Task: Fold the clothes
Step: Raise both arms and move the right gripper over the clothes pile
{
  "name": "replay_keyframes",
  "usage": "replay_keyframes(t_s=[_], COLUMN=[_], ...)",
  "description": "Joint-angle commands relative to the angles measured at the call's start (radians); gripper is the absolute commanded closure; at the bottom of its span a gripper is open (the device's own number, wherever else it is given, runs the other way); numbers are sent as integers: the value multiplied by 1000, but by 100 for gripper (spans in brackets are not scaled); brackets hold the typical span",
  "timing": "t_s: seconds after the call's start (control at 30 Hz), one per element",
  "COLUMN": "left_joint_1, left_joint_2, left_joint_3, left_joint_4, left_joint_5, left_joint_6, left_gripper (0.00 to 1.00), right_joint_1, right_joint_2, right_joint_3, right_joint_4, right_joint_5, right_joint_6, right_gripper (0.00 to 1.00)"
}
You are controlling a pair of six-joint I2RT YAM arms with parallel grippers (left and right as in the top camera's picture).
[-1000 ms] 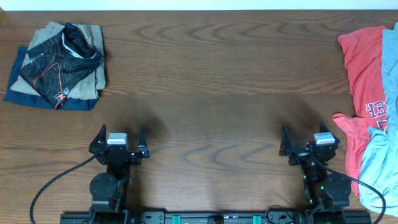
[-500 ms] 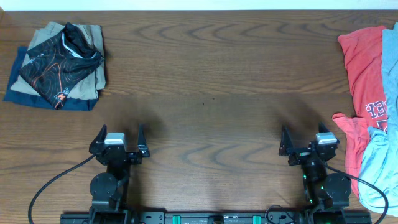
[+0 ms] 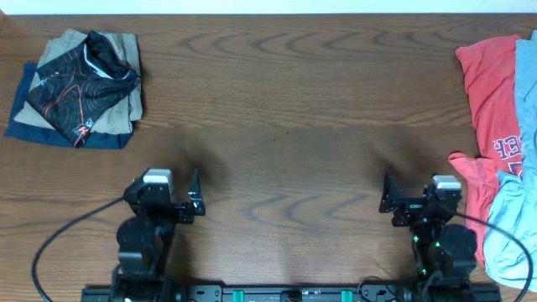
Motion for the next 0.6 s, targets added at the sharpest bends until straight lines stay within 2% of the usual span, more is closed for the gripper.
replay_keyframes(t_s=[0.0,0.17,0.4,0.57], left_joint_1=[4,4,4,4], left_joint_2=[140,350,570,623], left_joint_3=[148,339,534,541], left_joint_4=[-51,-196,-392,-399], left_joint_5=[10,11,11,11], left_joint_6=[-16,-16,-16,-16], left_gripper=[2,2,2,2], right_joint_1=[8,6,-1,-2], right_joint_2=[95,303,704,902], right_joint_3=[126,293,558,642], right_joint_4=[-58,-193,-396,-356], right_joint_5=[57,84,113,82], right_joint_6=[21,21,17,37], right_gripper=[1,1,1,1])
